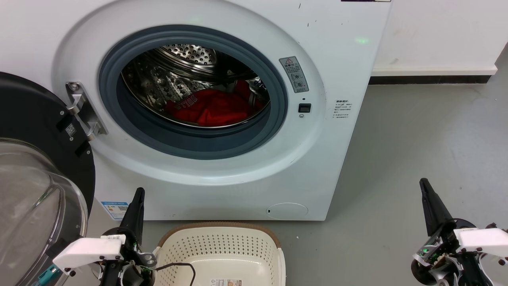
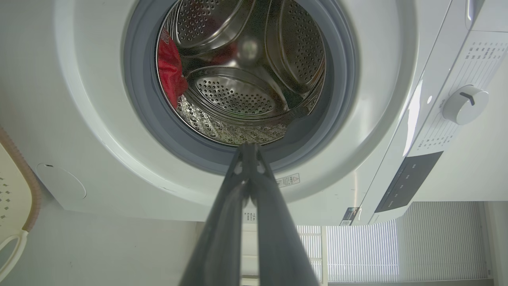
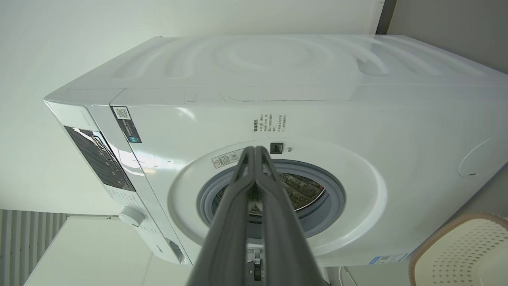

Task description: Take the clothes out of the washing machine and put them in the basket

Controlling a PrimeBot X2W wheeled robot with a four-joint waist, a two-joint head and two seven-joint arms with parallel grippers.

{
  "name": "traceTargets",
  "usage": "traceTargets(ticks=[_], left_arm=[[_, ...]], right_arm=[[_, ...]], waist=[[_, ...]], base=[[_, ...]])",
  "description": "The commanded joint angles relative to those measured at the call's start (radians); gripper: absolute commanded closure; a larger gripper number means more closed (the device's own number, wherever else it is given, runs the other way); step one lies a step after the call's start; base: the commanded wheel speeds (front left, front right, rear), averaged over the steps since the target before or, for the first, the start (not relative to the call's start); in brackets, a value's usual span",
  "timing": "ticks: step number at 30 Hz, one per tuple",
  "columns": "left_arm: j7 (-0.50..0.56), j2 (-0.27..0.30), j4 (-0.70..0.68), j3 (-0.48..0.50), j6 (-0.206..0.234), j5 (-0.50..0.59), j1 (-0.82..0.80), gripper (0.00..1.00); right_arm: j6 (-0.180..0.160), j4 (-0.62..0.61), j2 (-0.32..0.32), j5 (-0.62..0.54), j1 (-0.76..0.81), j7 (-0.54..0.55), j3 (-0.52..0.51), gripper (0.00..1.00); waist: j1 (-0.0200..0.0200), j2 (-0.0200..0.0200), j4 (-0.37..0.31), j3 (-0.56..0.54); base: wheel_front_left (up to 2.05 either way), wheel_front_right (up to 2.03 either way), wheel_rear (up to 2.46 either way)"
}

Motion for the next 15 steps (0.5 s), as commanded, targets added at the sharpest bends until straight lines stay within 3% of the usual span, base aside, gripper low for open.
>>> traceTargets(ticks=[1,15], left_arm=[[0.002,0.001,-0.001,0.003,-0.002,0.000,-0.007,1.00],[0.002,0.001,-0.001,0.003,-0.002,0.000,-0.007,1.00]], right_arm=[[0.000,0.001,0.004,-0.005,-0.014,0.001,0.000,1.00],[0.000,0.001,0.004,-0.005,-0.014,0.001,0.000,1.00]], waist=[[0.0000,0.0000,0.000,0.000],[0.0000,0.0000,0.000,0.000]], base=[[0.00,0.00,0.00],[0.00,0.00,0.00]])
